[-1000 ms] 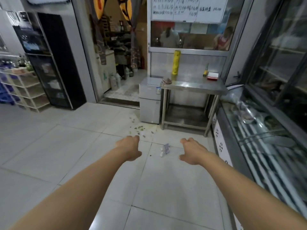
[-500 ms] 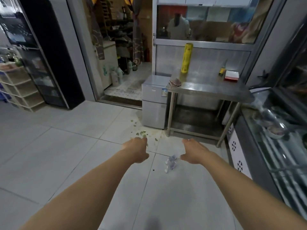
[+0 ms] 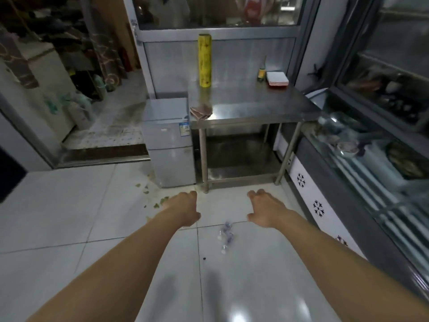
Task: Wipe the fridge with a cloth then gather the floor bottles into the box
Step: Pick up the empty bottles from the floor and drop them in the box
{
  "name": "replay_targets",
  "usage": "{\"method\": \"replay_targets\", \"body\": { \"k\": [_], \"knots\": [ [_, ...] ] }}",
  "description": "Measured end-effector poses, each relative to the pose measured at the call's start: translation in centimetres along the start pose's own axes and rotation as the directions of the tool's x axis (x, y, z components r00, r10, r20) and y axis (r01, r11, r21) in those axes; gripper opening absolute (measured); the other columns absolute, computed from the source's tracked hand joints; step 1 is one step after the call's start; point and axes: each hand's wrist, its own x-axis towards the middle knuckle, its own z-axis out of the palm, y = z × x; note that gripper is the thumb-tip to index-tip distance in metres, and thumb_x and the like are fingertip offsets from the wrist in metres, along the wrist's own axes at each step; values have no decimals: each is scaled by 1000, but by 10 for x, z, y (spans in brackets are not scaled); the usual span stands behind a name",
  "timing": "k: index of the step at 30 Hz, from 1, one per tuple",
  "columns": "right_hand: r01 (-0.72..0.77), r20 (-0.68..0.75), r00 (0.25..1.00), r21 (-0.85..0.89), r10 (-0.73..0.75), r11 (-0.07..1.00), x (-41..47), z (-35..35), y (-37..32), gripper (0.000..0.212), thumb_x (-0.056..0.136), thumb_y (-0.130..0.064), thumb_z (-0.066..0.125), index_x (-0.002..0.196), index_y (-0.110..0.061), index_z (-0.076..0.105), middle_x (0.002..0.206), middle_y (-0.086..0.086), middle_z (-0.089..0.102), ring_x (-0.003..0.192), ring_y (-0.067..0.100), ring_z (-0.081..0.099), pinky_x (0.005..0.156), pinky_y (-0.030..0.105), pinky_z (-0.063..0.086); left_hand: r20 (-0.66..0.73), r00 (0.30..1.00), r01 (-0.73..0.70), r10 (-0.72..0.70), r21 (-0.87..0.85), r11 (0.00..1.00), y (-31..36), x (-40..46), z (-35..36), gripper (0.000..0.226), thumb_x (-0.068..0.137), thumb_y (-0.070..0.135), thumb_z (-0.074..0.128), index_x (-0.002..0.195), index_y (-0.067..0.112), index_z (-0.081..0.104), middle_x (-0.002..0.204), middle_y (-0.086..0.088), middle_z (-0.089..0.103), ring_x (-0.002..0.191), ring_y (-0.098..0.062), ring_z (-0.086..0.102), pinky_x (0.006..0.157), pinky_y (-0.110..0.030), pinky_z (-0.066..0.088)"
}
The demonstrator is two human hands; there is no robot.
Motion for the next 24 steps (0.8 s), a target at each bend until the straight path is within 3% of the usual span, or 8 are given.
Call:
{"method": "replay_targets", "body": {
  "k": [8, 19, 24],
  "knots": [
    [-192, 34, 981, 46, 191, 980, 103, 5, 34, 55, 91, -31, 56, 137, -10, 33, 130, 14, 43, 119, 30, 46, 95, 38, 43, 115, 974, -208, 197, 100, 973, 23, 137, -5, 54, 89, 37, 52, 136, 15, 35, 131, -8, 49, 118, -26, 51, 93, -39, 47],
    [-334, 186, 934, 149, 305, 931, 239, 37, 80, 55, 91, -32, 56, 136, -10, 34, 133, 13, 41, 123, 29, 43, 96, 39, 42, 277, 934, -280, 228, 167, 945, 37, 303, 18, 51, 89, 35, 53, 133, 15, 38, 129, -7, 51, 115, -25, 53, 92, -38, 46],
    [-440, 254, 886, 195, 388, 876, 277, 79, 89, 56, 91, -32, 56, 137, -9, 33, 134, 14, 41, 123, 29, 44, 97, 39, 43, 348, 886, -389, 307, 197, 900, 42, 366, 50, 50, 89, 38, 54, 131, 16, 39, 127, -7, 52, 116, -25, 52, 91, -37, 45]
  ]
}}
